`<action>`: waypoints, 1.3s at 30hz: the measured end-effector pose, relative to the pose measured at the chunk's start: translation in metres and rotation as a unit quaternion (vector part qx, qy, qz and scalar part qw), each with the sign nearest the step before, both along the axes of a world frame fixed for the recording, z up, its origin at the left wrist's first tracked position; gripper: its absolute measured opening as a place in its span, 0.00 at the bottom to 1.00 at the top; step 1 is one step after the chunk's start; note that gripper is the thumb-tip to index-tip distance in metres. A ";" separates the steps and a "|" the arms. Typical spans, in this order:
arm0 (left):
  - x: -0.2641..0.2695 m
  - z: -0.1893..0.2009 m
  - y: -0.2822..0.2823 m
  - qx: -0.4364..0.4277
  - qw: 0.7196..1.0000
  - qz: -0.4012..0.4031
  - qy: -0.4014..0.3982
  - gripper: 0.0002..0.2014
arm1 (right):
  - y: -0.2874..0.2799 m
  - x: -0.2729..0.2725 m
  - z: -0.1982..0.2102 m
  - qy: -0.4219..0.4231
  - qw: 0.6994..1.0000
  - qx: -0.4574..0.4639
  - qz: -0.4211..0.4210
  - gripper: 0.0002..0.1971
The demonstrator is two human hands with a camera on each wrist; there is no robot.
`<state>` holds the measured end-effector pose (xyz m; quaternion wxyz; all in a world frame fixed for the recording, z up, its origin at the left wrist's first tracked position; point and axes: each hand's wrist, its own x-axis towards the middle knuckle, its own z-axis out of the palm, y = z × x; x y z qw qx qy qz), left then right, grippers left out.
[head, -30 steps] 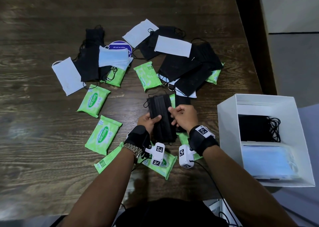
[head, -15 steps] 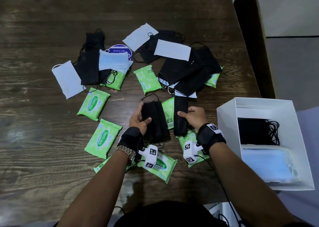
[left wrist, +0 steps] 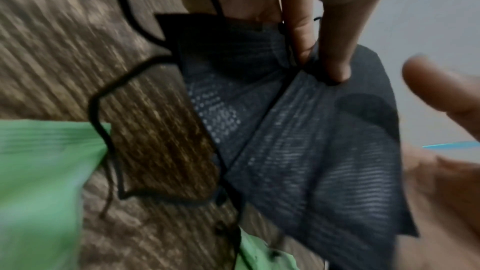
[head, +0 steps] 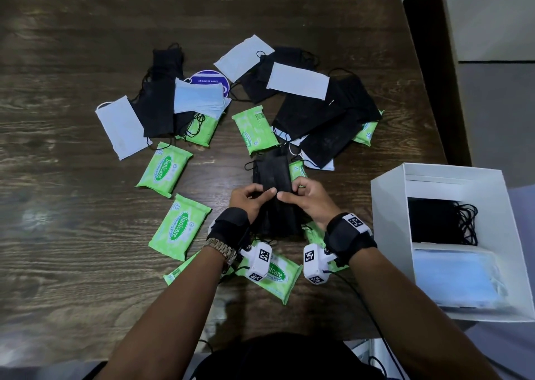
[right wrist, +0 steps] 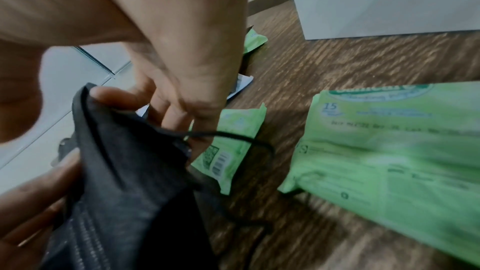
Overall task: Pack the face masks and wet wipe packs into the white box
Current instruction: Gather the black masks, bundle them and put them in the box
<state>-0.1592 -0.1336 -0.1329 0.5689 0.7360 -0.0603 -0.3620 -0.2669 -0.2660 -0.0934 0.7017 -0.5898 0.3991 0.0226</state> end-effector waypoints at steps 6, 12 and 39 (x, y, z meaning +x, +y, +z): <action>0.000 0.006 0.005 -0.016 1.000 0.009 0.019 0.11 | 0.001 0.001 -0.001 -0.028 0.996 0.031 -0.082 0.23; -0.001 0.003 0.005 -0.043 0.997 0.035 0.047 0.02 | 0.002 0.002 -0.005 -0.019 0.997 0.018 -0.077 0.25; 0.001 0.015 -0.006 -0.095 0.960 0.159 0.208 0.16 | 0.002 0.005 -0.014 0.013 0.994 -0.104 -0.038 0.22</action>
